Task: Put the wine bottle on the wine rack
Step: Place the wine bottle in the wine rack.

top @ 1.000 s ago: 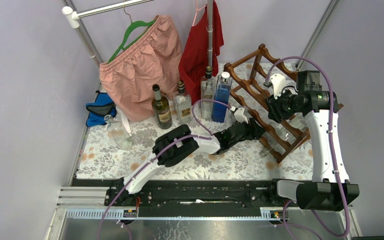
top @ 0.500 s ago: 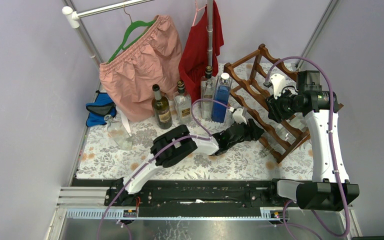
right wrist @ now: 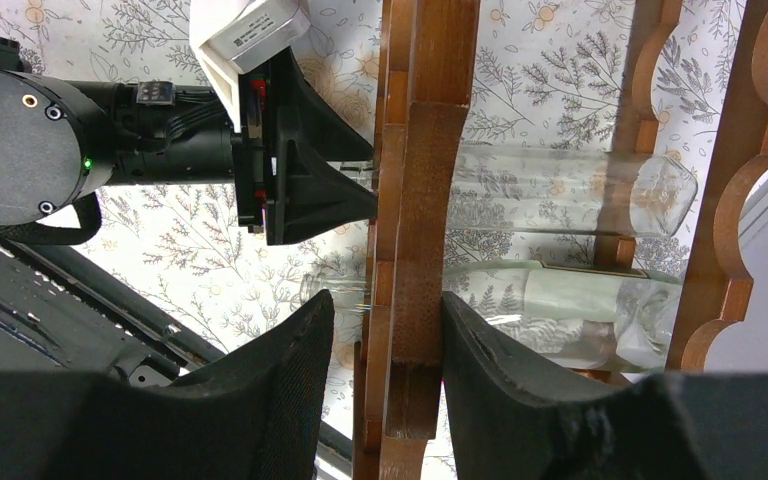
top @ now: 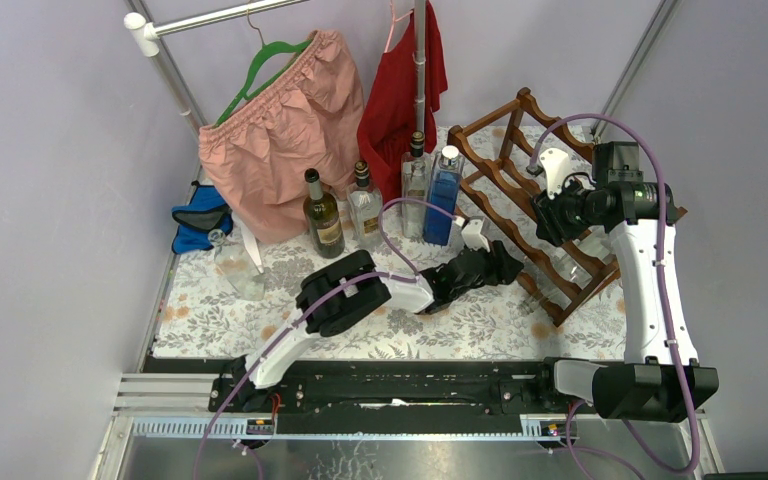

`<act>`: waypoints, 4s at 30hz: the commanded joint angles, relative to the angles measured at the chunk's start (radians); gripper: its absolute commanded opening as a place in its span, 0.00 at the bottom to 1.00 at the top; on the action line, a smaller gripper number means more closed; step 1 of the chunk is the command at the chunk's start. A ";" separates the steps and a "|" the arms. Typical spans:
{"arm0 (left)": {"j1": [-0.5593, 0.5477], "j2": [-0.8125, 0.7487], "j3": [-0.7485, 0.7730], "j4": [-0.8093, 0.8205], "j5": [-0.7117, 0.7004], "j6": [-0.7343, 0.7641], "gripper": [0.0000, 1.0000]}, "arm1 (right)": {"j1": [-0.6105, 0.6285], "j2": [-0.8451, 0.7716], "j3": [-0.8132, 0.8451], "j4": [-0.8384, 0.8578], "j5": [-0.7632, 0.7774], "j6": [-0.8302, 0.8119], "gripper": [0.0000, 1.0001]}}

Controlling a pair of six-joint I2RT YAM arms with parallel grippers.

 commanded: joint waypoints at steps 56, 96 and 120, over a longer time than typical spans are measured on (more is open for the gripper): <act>-0.011 0.013 0.072 -0.126 0.052 0.062 0.65 | 0.006 -0.013 -0.009 -0.027 -0.021 -0.016 0.50; -0.028 -0.147 -0.193 0.008 0.072 0.086 0.41 | 0.006 -0.015 0.000 -0.036 -0.031 -0.016 0.50; -0.003 0.021 0.097 -0.262 0.079 0.102 0.25 | 0.006 -0.030 -0.018 -0.039 -0.017 -0.027 0.51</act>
